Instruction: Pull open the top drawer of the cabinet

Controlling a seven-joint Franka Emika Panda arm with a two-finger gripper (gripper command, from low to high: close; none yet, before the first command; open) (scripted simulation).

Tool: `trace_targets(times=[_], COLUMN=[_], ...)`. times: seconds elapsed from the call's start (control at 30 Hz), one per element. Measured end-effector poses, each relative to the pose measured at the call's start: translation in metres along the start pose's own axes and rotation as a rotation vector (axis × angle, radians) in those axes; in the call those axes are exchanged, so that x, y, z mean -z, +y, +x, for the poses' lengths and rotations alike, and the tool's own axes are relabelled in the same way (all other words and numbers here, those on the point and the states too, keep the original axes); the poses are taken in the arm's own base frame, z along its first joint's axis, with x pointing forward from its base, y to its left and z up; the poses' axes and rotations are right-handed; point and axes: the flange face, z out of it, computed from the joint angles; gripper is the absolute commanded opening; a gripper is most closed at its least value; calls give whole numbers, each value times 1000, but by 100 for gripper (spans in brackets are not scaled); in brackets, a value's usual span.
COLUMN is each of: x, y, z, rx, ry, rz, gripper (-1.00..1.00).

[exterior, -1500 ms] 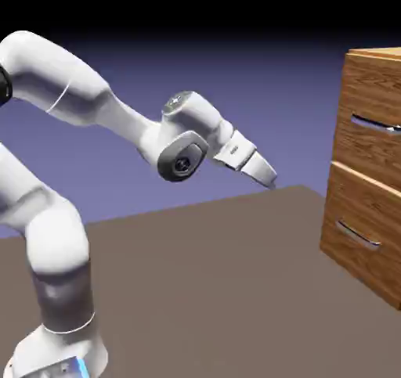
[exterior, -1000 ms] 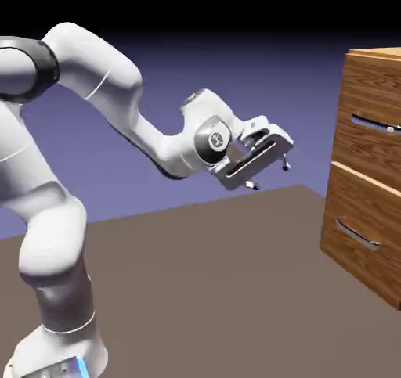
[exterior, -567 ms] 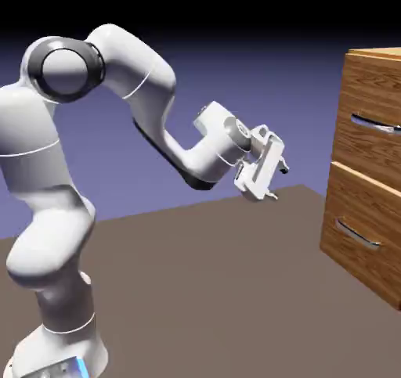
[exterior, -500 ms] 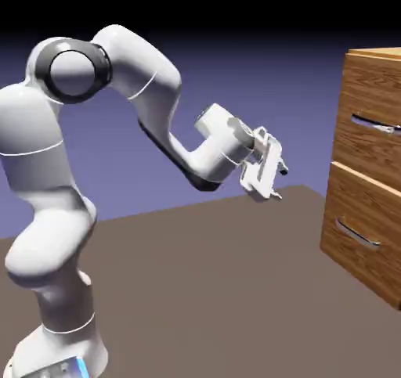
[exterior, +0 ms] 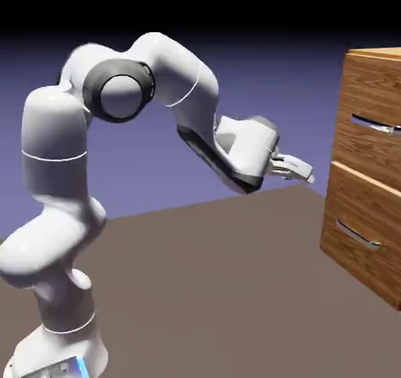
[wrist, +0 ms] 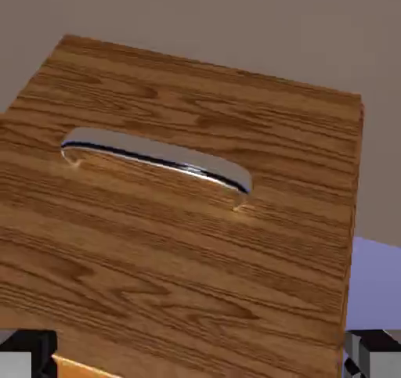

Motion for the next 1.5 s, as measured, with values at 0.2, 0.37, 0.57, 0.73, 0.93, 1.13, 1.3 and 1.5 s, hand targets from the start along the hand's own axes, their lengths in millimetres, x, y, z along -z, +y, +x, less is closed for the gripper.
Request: trace_targets(times=[0.2,0.37,0.57,0.73,0.93,1.13,1.3,1.5], x=[-13,-21,-25,-30,-67,-40,-9,19], y=[-4,-13,-32,-44,-33,-42,-51,-60], z=[-29,-63,-115,-151,-167,-153,-138,-123], rx=[350,623,929,1068,1071,1071,1071,1071], ry=[-120,-258,-457,-564,-561,-562,-562,-562], rz=[-70,-92,-53,-2,-2,-1,-1,-1], gripper=[100,100,100,100,-100,-100,-100,-100])
